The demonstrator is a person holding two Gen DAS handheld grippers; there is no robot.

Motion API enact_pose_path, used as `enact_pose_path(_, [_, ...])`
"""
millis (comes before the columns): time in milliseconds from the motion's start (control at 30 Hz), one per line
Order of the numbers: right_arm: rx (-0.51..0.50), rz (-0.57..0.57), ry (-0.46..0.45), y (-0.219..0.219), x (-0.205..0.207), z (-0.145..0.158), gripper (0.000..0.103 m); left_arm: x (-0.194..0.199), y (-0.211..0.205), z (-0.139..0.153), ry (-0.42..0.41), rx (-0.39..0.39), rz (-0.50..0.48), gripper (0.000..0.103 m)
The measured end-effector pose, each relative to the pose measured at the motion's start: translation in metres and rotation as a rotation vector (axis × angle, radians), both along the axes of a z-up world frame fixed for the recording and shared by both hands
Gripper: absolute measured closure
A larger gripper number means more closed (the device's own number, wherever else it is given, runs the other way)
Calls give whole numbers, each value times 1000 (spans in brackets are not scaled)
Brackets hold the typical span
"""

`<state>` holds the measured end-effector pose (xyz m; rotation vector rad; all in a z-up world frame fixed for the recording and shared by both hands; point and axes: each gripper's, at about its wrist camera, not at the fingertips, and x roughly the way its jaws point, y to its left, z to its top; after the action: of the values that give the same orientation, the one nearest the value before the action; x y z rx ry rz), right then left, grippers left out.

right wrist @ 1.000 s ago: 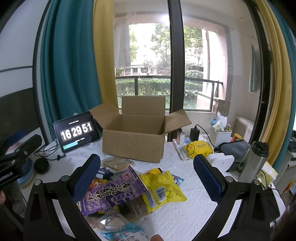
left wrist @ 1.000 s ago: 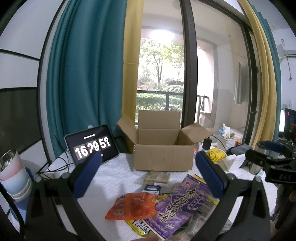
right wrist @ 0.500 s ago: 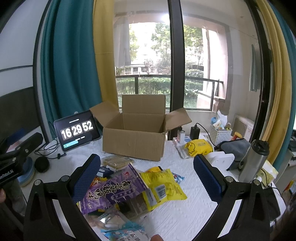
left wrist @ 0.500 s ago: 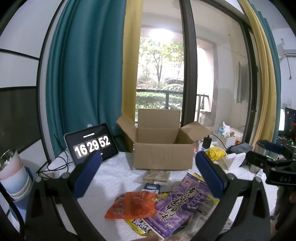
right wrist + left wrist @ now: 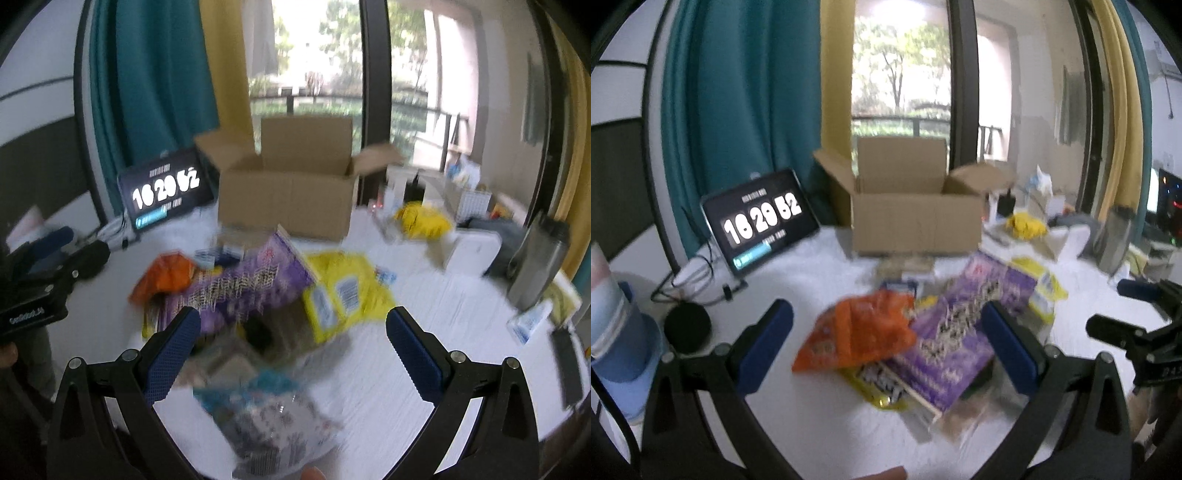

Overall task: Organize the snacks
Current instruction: 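Grasp the purple duck-snack bag with the left gripper while the right grasps the white-blue bag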

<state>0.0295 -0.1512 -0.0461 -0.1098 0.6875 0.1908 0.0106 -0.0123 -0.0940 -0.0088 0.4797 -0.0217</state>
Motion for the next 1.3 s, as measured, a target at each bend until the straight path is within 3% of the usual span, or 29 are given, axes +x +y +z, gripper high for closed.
enact_pose_path(300, [-2, 110, 175, 6, -7, -56, 0, 16, -19, -32, 110, 47, -64, 0])
enact_pose_path(533, [-33, 93, 248, -5, -2, -89, 0, 28, -40, -35, 136, 108, -129, 0])
enact_pose_path(633, [31, 71, 269, -24, 5, -94, 17, 39, -52, -33, 135, 143, -162, 0])
enact_pose_path(767, [100, 55, 254, -49, 11, -90, 21, 63, -70, -30, 147, 185, -230, 0])
enact_pose_path(933, [130, 32, 232, -69, 17, -87, 21, 98, -89, -39, 245, 191, -343, 0])
enact_pose_path(1067, [145, 7, 228, -83, 27, -86, 21, 125, -100, -52, 325, 232, -367, 0])
enact_pose_path(1300, [153, -9, 215, -99, 46, -82, 21, 159, -95, -75, 468, 151, -368, 0])
